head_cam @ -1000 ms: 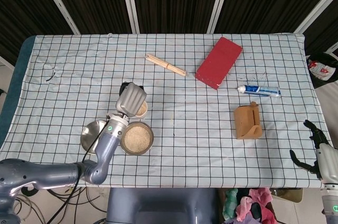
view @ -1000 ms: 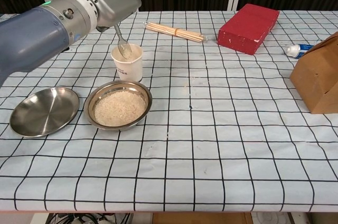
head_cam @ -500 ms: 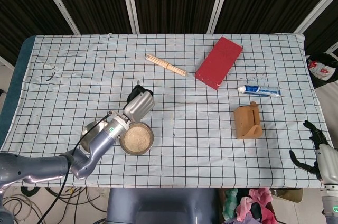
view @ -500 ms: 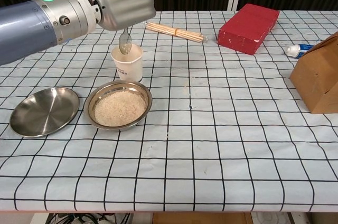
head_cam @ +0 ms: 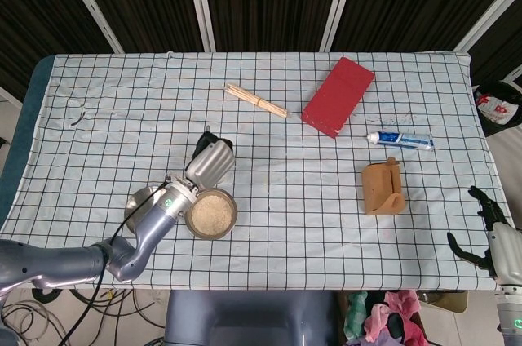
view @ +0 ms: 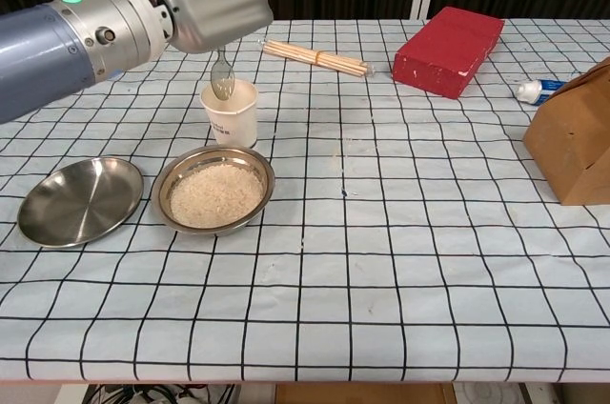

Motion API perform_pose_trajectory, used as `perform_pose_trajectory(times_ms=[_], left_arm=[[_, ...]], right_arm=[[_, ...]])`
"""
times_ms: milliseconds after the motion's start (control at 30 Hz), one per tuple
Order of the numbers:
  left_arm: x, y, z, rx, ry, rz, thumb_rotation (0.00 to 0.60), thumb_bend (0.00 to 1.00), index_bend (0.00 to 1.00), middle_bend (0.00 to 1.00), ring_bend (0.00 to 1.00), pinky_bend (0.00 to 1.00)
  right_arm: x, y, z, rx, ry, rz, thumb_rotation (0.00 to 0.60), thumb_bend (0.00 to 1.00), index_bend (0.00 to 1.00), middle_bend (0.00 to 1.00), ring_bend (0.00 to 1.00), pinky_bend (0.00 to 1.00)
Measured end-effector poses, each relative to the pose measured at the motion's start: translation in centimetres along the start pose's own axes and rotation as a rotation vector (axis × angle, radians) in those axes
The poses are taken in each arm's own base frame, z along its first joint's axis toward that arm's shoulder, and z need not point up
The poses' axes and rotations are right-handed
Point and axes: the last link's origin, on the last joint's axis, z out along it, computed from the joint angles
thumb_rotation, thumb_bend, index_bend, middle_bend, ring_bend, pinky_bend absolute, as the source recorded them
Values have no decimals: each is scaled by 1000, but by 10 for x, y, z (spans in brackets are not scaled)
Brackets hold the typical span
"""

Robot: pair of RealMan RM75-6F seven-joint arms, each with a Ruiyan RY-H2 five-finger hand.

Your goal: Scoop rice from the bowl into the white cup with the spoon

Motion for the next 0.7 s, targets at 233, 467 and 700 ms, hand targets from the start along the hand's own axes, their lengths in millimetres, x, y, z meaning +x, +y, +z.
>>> perform_pose_trajectory(times_ms=[233, 467, 700], left_arm=[[-6, -11, -16, 129, -121, -264, 600, 479, 800, 1000, 1000, 1000], [-9, -23, -52, 279, -279, -628, 600, 478, 799, 1000, 1000, 1000], [-28, -25, -109, 316, -357, -776, 600, 478, 792, 1000, 1000, 1000]], right_arm=[[0, 0, 0, 2, -1, -1, 600, 305, 83, 110, 82, 217], [0, 0, -1, 4, 1, -4, 600, 306, 83, 110, 82, 218], [-1, -1, -1, 4, 0, -8, 600, 306, 83, 110, 82, 218]])
